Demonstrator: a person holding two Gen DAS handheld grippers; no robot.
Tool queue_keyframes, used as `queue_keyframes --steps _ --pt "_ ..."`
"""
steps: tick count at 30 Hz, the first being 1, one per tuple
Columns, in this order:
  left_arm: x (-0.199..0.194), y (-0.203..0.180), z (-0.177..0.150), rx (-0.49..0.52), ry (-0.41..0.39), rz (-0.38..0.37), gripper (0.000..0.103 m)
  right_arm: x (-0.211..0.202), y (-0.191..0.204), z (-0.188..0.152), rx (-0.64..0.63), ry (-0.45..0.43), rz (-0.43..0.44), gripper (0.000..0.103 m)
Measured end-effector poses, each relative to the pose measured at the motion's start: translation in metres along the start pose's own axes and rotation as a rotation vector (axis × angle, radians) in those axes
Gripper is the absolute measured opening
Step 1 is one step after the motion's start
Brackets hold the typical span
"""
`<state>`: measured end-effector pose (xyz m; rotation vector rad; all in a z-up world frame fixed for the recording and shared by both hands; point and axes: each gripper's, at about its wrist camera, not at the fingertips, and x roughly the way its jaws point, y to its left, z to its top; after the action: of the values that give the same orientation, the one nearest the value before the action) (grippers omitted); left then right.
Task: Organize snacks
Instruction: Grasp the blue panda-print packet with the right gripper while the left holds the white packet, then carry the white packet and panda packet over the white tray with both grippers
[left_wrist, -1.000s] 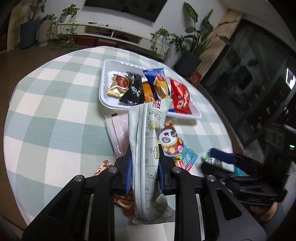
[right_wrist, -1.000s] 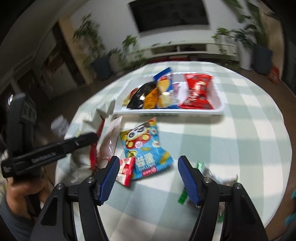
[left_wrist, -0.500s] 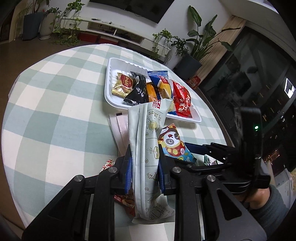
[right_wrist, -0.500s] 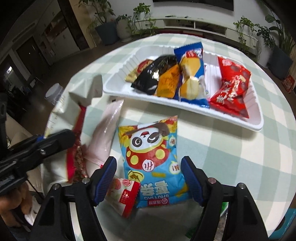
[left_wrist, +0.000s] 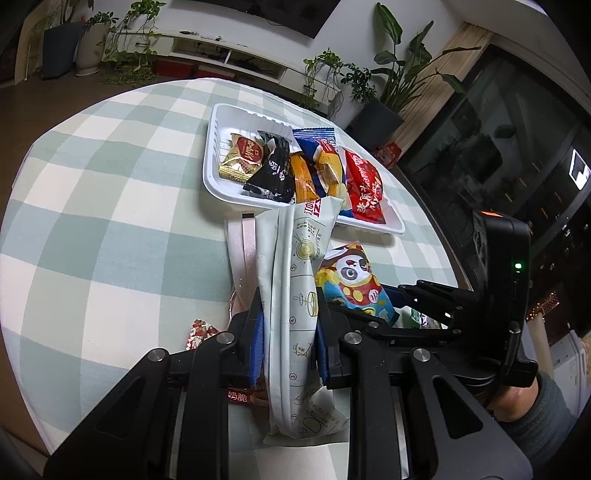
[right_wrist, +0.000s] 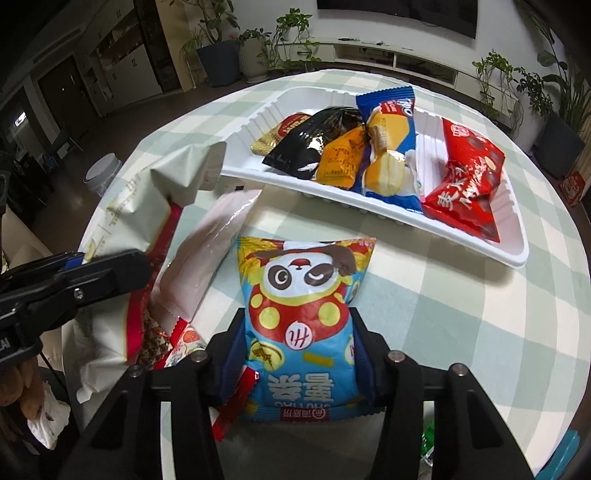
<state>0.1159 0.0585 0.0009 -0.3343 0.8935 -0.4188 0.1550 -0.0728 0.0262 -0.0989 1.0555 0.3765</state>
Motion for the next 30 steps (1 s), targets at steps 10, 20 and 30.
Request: queue_keyframes --steps 10,20,30 --pt "-0.002 -0.001 0.001 0.004 -0.015 -0.01 0.02 -0.045 -0.032 -0.026 0.198 -0.108 0.05 0.051" --pt "-0.014 0.002 0.004 -0.019 -0.056 -0.026 0.02 -0.101 -0.085 -0.049 0.401 -0.255 0.072 0.051" --pt "-0.045 -0.005 0.064 0.003 -0.14 -0.008 0.02 -0.152 -0.165 -0.033 0.534 -0.381 -0.016 0.051"
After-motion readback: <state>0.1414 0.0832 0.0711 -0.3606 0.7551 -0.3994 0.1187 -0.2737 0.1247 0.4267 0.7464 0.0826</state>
